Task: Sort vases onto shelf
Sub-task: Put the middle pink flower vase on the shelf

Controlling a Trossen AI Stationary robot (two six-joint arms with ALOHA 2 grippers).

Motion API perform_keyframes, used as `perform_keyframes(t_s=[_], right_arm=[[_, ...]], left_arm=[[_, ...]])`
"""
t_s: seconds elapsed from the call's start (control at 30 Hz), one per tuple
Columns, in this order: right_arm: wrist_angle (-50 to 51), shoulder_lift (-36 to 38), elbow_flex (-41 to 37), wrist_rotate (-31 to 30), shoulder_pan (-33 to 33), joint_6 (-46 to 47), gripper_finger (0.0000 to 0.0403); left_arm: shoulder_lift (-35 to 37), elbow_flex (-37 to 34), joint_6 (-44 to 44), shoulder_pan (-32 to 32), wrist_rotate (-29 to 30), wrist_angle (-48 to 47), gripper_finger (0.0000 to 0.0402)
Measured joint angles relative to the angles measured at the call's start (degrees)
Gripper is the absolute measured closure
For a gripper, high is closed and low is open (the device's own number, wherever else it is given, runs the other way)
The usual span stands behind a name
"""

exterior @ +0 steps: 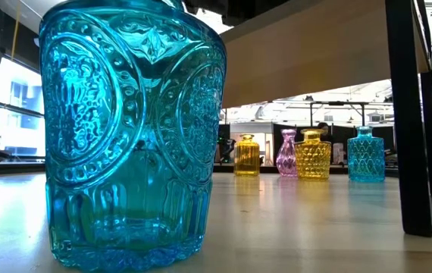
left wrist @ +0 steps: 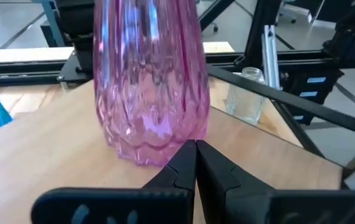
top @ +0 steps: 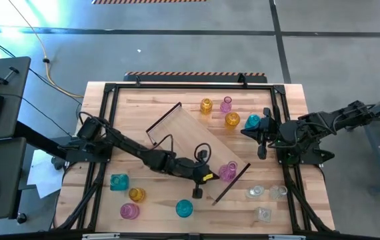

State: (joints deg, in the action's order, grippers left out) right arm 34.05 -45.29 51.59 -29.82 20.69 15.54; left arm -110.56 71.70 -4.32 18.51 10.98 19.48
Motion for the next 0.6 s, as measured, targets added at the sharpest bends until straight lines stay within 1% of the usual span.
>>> perform_keyframes(t_s=[0.43, 0.6], right_arm=[[0.01, 0.01, 0.00, -0.02, 0.00, -0.08, 0.0403], [0.01, 0.00, -0.01, -0.01, 0.00, -0.03, 0.0403]], left_arm=[[0.11, 0.00, 0.60, -1.79, -2.08, 2.76, 0.0401], [0.13, 0.00, -0.50, -1.50, -3.45, 0.63, 0.0401]])
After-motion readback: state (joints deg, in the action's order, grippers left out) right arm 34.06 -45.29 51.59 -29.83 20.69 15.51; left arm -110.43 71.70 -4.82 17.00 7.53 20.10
